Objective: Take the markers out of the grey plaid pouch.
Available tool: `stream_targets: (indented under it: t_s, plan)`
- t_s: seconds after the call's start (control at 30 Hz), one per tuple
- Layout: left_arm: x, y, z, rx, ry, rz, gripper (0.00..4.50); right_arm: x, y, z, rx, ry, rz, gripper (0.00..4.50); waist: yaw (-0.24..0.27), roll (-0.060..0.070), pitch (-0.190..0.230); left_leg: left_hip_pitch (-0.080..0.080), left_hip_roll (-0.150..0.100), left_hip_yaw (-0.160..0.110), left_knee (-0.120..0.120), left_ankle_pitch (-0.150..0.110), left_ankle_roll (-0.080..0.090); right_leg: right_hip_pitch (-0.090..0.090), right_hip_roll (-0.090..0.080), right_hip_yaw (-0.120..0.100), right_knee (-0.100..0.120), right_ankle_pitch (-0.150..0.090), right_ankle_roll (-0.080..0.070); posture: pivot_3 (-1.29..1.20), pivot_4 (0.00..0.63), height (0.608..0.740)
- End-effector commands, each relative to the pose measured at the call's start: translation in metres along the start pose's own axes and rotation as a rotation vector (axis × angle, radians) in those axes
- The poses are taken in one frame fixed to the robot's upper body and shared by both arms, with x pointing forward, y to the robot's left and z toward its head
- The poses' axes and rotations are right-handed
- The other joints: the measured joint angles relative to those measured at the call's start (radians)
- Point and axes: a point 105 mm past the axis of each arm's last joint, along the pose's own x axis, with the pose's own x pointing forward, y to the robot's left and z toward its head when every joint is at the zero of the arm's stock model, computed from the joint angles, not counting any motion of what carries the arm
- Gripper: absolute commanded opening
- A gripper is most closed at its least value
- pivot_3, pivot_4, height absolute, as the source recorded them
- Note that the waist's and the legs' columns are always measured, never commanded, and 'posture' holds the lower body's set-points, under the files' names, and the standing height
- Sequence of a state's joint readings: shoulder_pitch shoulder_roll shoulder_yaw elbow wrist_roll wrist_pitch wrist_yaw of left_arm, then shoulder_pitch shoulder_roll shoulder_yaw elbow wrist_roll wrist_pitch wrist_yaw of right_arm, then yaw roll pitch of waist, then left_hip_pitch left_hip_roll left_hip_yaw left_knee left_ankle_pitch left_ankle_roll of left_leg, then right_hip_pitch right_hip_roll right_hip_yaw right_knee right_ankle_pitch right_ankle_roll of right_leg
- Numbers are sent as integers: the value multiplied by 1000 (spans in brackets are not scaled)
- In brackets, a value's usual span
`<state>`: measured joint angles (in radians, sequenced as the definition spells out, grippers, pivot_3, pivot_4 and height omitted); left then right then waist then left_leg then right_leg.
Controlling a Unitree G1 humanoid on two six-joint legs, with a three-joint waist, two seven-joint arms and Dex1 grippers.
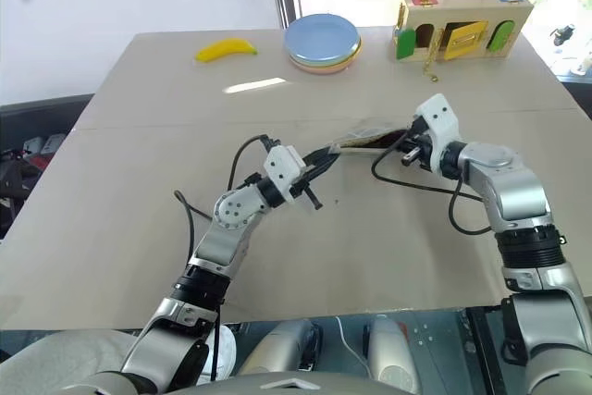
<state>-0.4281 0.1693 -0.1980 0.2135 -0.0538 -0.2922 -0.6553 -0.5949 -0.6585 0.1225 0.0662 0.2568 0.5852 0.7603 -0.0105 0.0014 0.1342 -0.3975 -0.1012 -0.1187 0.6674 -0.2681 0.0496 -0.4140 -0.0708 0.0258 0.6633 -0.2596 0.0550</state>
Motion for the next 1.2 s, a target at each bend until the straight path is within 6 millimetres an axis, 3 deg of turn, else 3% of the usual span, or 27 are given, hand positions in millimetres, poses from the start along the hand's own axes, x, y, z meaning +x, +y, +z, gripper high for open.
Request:
stream_targets:
  t_s: [0.03, 0.2, 0.3, 0.47, 0.6, 0.7, 0.8, 0.93, 1.03, 1.2]
  plan:
    - [9, 1, 26, -4, -114, -7, 0, -3, 5, 9, -215, 42, 59, 1952, 0, 0, 0, 0, 0, 0, 0, 0, 0, 0, 0, 0, 0, 0, 0, 0, 150, 740]
    - [11, -4, 30, -69, -137, -27, 0, -10, 3, 24, -409, 85, 76, 4362, -2, 0, 0, 0, 0, 0, 0, 0, 0, 0, 0, 0, 0, 0, 0, 0, 150, 740]
    - [12, -4, 32, -155, -143, -20, 0, -19, 5, 32, -494, 122, 118, 4447, 0, 0, 0, 0, 0, 0, 0, 0, 0, 0, 0, 0, 0, 0, 0, 0, 150, 740]
    - [9, -6, 35, -455, -123, -13, 0, -38, 18, 50, -620, 197, 248, 4447, 0, 0, 1, -1, 0, -1, 0, 0, 0, 0, 0, 0, -1, 0, 0, 0, 150, 740]
    - [1, -11, 27, -668, -72, -39, 0, -48, 31, 61, -698, 265, 382, 4447, -2, 0, 1, -1, 1, -1, 0, 0, 0, 0, 0, 0, 0, 0, 0, 0, 150, 740]
    - [-5, -16, 16, -701, -14, -62, 0, -43, 32, 62, -724, 285, 413, 4447, 0, 0, 1, 0, 1, -1, 0, 0, 0, 0, 0, -1, -1, 0, 0, 0, 150, 740]
    - [-9, -21, 5, -691, 26, -71, 0, -37, 36, 50, -721, 325, 480, 4447, 2, -1, 1, 0, 1, -1, 0, 0, 0, 0, 0, 0, -1, 0, 0, 0, 150, 740]
    - [-14, -24, -10, -692, 62, -53, 0, -28, 35, 17, -704, 431, 557, 4447, 8, -1, 1, -1, 0, -1, 0, 0, 0, 0, 0, -1, -1, 0, 0, 0, 150, 740]
    - [-14, -23, -14, -689, 68, -39, 0, -22, 34, 14, -702, 437, 567, 3635, 7, -1, 1, -1, 0, -1, 1, 0, 0, 0, 0, -1, -1, 0, 0, 0, 150, 740]
    - [-17, -25, -21, -695, 84, -28, 0, -13, 31, 3, -711, 468, 576, 1256, 4, -1, 1, 0, 0, -1, 1, 0, 0, 0, 0, -1, -1, 0, 0, 0, 150, 740]
